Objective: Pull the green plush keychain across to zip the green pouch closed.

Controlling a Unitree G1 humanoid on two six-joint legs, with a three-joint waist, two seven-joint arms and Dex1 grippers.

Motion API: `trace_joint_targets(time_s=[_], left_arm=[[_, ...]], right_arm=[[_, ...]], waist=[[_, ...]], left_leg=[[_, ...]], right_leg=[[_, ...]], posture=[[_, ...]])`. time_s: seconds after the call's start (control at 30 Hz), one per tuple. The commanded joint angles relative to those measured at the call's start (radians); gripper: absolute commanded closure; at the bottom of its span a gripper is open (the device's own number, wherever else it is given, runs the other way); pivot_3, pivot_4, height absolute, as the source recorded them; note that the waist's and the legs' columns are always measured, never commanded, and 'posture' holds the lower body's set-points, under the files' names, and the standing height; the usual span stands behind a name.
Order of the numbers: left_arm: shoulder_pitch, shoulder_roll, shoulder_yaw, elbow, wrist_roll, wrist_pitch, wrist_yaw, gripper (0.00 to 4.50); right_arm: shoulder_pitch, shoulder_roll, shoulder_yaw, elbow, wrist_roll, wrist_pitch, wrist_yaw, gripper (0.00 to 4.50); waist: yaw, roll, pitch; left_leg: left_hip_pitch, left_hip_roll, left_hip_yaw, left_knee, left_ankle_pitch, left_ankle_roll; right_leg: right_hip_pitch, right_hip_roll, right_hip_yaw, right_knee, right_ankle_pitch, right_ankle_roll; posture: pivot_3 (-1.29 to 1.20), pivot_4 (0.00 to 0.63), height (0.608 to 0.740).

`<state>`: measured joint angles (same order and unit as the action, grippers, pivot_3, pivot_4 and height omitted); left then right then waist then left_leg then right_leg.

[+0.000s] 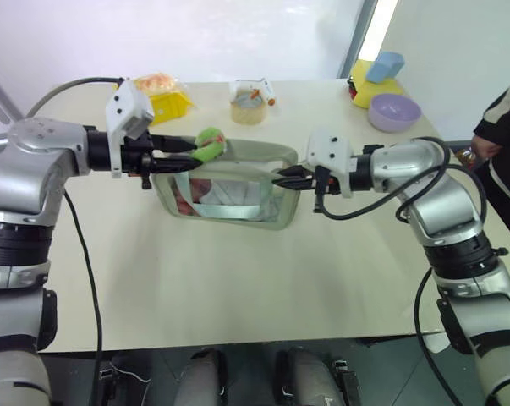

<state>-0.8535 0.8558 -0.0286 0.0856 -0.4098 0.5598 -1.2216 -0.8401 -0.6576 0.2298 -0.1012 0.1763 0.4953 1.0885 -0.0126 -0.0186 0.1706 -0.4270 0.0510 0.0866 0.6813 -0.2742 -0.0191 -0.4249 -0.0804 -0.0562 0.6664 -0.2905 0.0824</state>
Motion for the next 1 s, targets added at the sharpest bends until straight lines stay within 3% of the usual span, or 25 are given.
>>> trace_joint_targets(time_s=[0.03,0.1,0.13,0.27,0.37,0.47,0.67,0.77,1.0], left_arm=[[-0.037,0.007,0.02,-0.014,-0.009,0.005,-0.007,1.15],[-0.044,0.025,0.031,-0.023,-0.015,0.022,-0.014,0.12],[-0.049,0.045,0.041,-0.026,-0.024,0.043,-0.025,0.05],[-0.002,0.166,0.088,-0.027,-0.042,0.083,-0.088,0.05],[0.069,0.2,0.1,-0.014,-0.027,0.056,-0.085,0.05],[0.153,0.157,0.101,0.013,0.004,-0.002,-0.029,0.05],[0.164,0.096,0.083,0.051,0.038,-0.039,0.018,0.05],[0.157,0.091,0.085,0.083,0.042,-0.056,0.017,0.79],[0.153,0.093,0.08,0.084,0.035,-0.055,-0.005,4.3]], right_arm=[[-0.016,0.002,-0.008,-0.019,0.003,0.002,-0.003,4.5],[-0.016,0.003,-0.007,-0.014,0.002,-0.001,-0.002,4.5],[-0.017,0.005,-0.007,-0.008,0.001,-0.005,-0.002,4.5],[-0.023,0.011,-0.007,0.006,-0.001,-0.016,-0.001,4.5],[-0.026,0.017,-0.007,0.012,-0.001,-0.02,-0.001,4.5],[-0.03,0.025,-0.002,0.017,0.0,-0.023,0.003,4.5],[-0.038,0.03,0.003,0.026,-0.005,-0.028,0.012,4.5],[-0.039,0.033,0.003,0.027,-0.006,-0.027,0.012,4.5],[-0.04,0.035,-0.003,0.027,-0.005,-0.021,0.007,4.5]], waist=[[0.0,0.0,0.0],[-0.001,0.0,0.0],[-0.002,0.0,0.0],[-0.006,0.0,0.0],[-0.003,0.001,0.0],[0.003,0.001,0.0],[-0.001,-0.001,0.0],[-0.002,-0.001,0.0],[0.0,-0.001,0.0]], left_leg=[[0.0,0.0,0.0,0.0,0.0,0.0],[0.0,0.0,0.0,0.0,0.0,0.0],[0.0,0.0,0.0,0.0,0.0,0.0],[0.0,0.0,-0.001,-0.001,0.0,0.0],[0.001,0.0,-0.001,-0.001,0.0,0.0],[0.001,0.0,-0.001,0.0,0.0,0.0],[0.0,0.0,-0.001,0.0,0.0,0.0],[0.0,0.0,0.0,0.0,0.0,0.0],[0.0,0.0,0.0,0.0,0.0,0.0]], right_leg=[[0.0,0.0,0.0,0.0,0.0,0.0],[0.0,0.0,0.0,0.0,0.0,0.0],[0.0,0.0,0.0,0.0,0.0,0.0],[0.0,0.0,0.0,0.0,0.0,0.0],[0.0,0.0,0.0,0.0,0.0,0.0],[0.001,0.0,0.0,0.0,0.0,0.0],[0.001,0.0,0.0,0.0,0.0,0.0],[0.0,0.0,0.0,0.0,0.0,0.0],[0.0,0.0,0.0,0.0,0.0,0.0]], posture=[[0.0,0.15,0.739],[0.0,0.15,0.739],[0.0,0.15,0.739],[0.0,0.15,0.739],[0.0,0.15,0.739],[0.0,0.15,0.739],[0.0,0.15,0.739],[0.0,0.15,0.739],[0.0,0.15,0.739]])
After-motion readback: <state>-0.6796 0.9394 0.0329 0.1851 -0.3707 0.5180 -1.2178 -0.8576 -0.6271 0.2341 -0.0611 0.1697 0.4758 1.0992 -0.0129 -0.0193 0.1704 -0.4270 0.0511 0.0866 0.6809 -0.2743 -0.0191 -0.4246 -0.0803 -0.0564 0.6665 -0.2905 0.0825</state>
